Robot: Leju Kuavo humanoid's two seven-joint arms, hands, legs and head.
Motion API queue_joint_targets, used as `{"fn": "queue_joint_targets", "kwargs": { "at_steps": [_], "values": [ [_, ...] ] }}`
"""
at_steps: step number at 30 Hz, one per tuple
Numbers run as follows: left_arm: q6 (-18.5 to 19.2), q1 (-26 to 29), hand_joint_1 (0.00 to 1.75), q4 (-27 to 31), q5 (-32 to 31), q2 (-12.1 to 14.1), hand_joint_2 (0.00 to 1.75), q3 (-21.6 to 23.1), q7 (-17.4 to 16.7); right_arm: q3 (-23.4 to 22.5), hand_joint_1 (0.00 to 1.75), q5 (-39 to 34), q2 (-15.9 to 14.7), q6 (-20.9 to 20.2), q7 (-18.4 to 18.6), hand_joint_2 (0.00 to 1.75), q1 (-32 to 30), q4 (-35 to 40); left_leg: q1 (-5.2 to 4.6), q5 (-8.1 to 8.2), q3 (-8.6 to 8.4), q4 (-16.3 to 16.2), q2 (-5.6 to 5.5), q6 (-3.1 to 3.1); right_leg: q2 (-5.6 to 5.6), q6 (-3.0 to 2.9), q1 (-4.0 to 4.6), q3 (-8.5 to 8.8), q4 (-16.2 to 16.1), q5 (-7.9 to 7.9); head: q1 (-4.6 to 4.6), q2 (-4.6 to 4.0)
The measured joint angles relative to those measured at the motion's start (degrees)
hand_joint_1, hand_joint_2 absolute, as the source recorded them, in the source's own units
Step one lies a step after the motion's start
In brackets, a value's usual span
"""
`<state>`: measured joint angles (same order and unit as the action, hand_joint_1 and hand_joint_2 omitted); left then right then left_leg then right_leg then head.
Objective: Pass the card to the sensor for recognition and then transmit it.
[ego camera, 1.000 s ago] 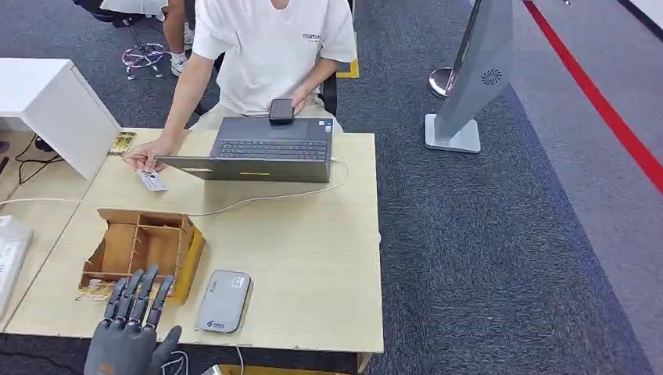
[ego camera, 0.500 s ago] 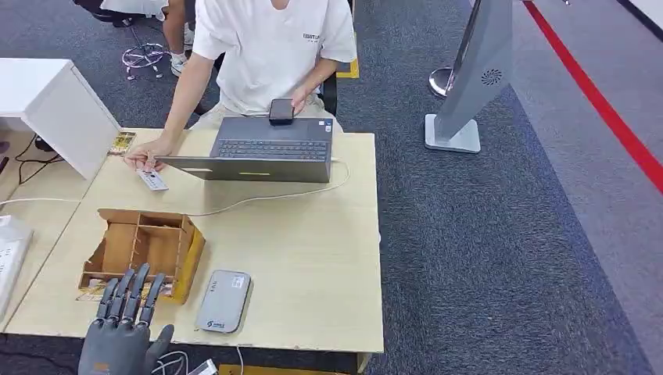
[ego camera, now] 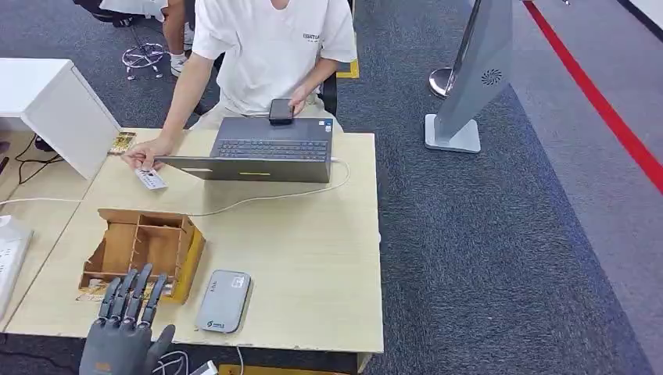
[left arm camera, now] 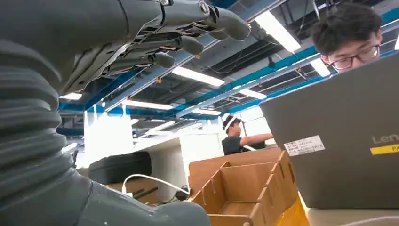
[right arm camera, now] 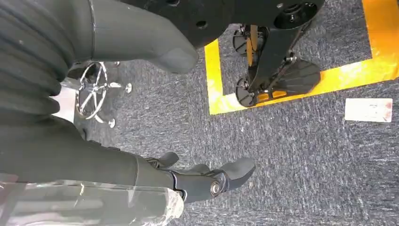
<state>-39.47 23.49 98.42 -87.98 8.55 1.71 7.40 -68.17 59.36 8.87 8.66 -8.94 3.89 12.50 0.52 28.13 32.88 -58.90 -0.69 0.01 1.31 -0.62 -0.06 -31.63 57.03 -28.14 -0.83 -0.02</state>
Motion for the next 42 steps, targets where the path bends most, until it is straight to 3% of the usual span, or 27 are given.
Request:
{"fn": "queue_joint_targets", "kwargs": {
  "at_steps": [3, 4, 7, 9, 11, 13, 17, 23, 35, 42],
  "values": [
    [-0.1, -0.5, 0.0, -1.9, 1.9, -0.4, 1.75, -3.4, 2.6, 0.0, 0.0, 0.0, -0.1, 0.0, -0.2, 1.75, 0.0, 0.0, 0.0, 0.0, -0.01, 0.0, 0.01, 0.0, 0.01, -0.02, 0.0, 0.01, 0.0, -0.02, 0.0, 0.0],
    [-0.1, -1.1, 0.0, -3.9, 4.8, -1.6, 1.75, -8.8, 10.6, 0.0, 0.0, 0.0, -0.2, -0.1, -0.3, 1.75, -0.1, 0.0, 0.03, 0.0, -0.01, 0.0, 0.01, 0.0, 0.01, -0.04, 0.03, 0.0, 0.0, -0.02, 0.0, 0.0],
    [-0.1, -2.9, 0.0, -6.1, 6.3, -4.7, 1.75, -18.2, 23.7, 0.0, 0.0, 0.0, -0.3, -0.1, -0.4, 1.75, -0.2, 0.0, 0.02, 0.0, 0.0, 0.0, -0.07, 0.0, -0.04, -0.04, 0.03, 0.02, 0.0, -0.03, 0.0, -0.02],
    [-0.1, -4.1, 0.0, -7.7, 6.3, -7.5, 1.75, -24.6, 28.4, 0.0, 0.0, 0.0, -0.4, -0.1, -0.4, 1.75, -0.2, 0.0, 0.03, 0.0, -0.01, 0.0, -0.05, -0.01, -0.02, -0.05, 0.03, 0.02, 0.0, -0.04, 0.02, 0.0],
    [-0.1, -5.2, 0.0, -8.7, 6.1, -9.0, 1.75, -27.9, 30.7, 0.0, 0.0, 0.1, -0.4, -0.1, -0.5, 1.75, -0.3, 0.0, 0.02, 0.0, 0.01, 0.0, -0.06, 0.0, -0.05, -0.05, 0.02, 0.03, 0.0, -0.04, 0.0, 0.0],
    [-0.1, -6.0, 0.0, -9.7, 6.1, -10.9, 1.75, -31.8, 32.1, 0.0, 0.0, 0.1, -0.4, -0.1, -0.7, 1.75, -0.3, 0.0, 0.02, 0.0, 0.0, 0.0, -0.07, 0.0, -0.06, -0.05, 0.02, 0.03, 0.0, -0.04, 0.02, 0.0],
    [-0.1, -6.8, 0.0, -11.0, 6.6, -11.9, 1.75, -35.0, 32.3, 0.0, 0.0, 0.2, -0.5, -0.1, -1.0, 1.75, -0.3, 0.0, 0.01, 0.01, 0.0, 0.0, -0.09, 0.0, -0.08, -0.05, 0.02, 0.03, 0.0, -0.04, 0.02, 0.0],
    [-0.1, -7.6, 0.0, -13.7, 6.4, -11.9, 1.75, -39.3, 32.4, 0.0, 0.0, 0.5, -0.7, -0.1, -1.0, 1.75, -0.3, 0.0, 0.03, 0.0, -0.01, 0.0, -0.08, 0.0, -0.08, -0.05, 0.03, 0.02, 0.0, -0.04, 0.02, 0.0],
    [-0.1, -8.5, 0.0, -15.1, 6.1, -12.2, 1.75, -40.2, 32.5, 0.1, 0.0, 1.2, -0.9, -0.2, -1.0, 1.75, -0.3, 0.0, 0.01, 0.0, -0.03, 0.0, -0.08, 0.0, -0.08, -0.05, 0.02, 0.03, 0.0, -0.04, 0.02, 0.0],
    [-0.1, -11.4, 0.0, -15.1, 3.6, -13.6, 1.75, -36.6, 32.6, 0.8, 0.0, 2.1, -0.9, -0.1, -0.9, 1.75, -0.2, -0.1, 0.01, 0.0, -0.07, 0.0, -0.09, 0.0, -0.08, -0.05, 0.02, 0.07, 0.0, -0.02, 0.02, 0.0]
  ]
}}
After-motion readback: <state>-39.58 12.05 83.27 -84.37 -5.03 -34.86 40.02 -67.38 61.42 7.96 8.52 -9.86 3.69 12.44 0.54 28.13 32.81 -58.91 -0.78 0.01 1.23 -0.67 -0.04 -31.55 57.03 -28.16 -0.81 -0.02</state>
